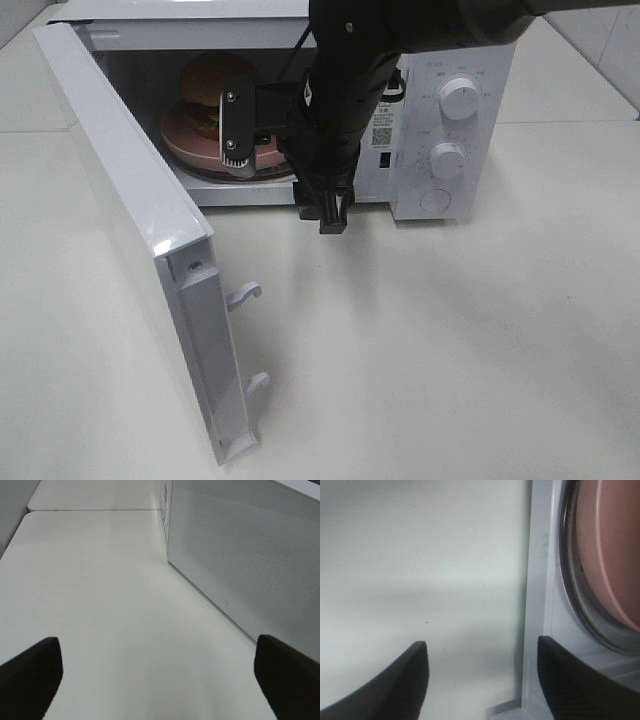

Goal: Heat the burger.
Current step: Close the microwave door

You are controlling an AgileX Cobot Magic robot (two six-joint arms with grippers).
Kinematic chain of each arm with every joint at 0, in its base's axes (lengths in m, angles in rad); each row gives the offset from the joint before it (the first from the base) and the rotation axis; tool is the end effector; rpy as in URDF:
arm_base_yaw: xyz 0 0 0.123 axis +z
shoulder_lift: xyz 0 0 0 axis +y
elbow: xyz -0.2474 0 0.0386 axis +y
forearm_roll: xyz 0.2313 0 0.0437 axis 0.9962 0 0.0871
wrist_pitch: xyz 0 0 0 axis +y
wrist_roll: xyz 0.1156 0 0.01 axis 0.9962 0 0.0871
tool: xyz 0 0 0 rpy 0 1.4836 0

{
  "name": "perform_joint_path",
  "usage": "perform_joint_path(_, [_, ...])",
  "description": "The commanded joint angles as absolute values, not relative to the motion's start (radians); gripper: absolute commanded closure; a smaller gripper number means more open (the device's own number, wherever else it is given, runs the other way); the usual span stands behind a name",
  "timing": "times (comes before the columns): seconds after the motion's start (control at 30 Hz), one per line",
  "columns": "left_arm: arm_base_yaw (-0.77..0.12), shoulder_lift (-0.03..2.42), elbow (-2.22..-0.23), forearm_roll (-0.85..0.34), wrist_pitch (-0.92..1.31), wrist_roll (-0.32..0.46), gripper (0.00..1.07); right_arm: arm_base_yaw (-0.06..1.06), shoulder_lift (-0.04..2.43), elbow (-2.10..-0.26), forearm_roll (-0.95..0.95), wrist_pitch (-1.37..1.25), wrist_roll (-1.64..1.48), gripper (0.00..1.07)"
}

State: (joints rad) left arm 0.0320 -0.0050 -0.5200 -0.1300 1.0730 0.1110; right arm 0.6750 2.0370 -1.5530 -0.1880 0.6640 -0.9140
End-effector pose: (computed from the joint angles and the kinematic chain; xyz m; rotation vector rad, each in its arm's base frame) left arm 0.0344 -0.0121 0.2631 0.0888 2.0235 -0.0648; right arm 0.3423 0.2569 0.1575 -1.9900 1.7358 -0.2847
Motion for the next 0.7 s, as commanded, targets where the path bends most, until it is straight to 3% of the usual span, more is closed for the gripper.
perform_joint_path(0.03, [0.032, -0.019, -0.518, -0.126, 1.075, 0.108, 0.11, 0.671, 1.964, -1.484, -0.192, 0.651, -0.894, 0.42])
perform_joint_path(0.7, [0.032, -0.019, -0.518, -0.126, 1.075, 0.108, 0.11, 0.695, 1.548, -1.077, -0.199, 0.666, -0.687, 0.42])
